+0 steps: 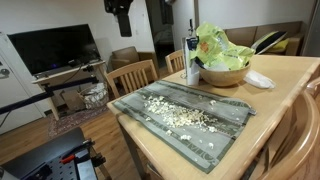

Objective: Fold up the right end of the cloth

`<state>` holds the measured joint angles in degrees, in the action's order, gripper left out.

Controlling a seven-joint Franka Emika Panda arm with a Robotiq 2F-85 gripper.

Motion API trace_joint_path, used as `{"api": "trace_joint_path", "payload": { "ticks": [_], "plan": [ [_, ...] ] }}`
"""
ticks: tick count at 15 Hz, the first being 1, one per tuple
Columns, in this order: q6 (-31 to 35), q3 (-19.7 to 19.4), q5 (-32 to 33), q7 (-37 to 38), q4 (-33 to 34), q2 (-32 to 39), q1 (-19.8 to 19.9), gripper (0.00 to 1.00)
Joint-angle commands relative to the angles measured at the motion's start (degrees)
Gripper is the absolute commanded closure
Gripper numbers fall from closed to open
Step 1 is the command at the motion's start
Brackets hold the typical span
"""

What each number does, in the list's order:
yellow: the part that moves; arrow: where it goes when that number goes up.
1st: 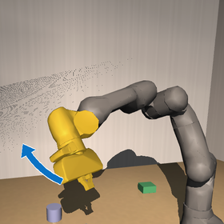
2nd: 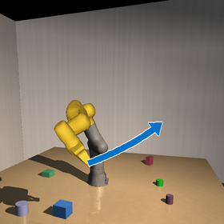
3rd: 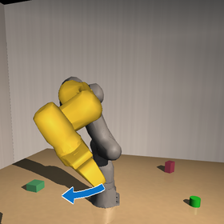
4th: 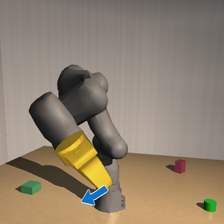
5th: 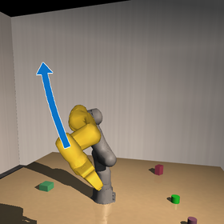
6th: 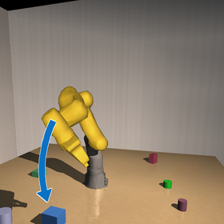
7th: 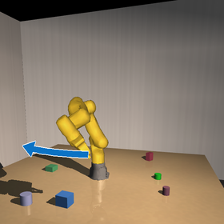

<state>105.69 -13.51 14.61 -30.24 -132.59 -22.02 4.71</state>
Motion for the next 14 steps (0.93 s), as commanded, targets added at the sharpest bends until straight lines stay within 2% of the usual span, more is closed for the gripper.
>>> {"api": "trace_joint_path", "payload": {
  "ticks": [1,2,6,14],
  "plan": [
    [-0.4,2.7,0.2,0.0,2.9,0.6,-1.6,0.00],
    [-0.9,3.0,-1.0,-1.5,4.3,1.1,-2.6,0.00],
    [0.0,5.2,-2.9,0.3,9.6,5.6,-4.6,0.00],
    [8.8,7.1,-1.3,5.6,13.4,17.2,-3.4,0.00]
  ]
}}
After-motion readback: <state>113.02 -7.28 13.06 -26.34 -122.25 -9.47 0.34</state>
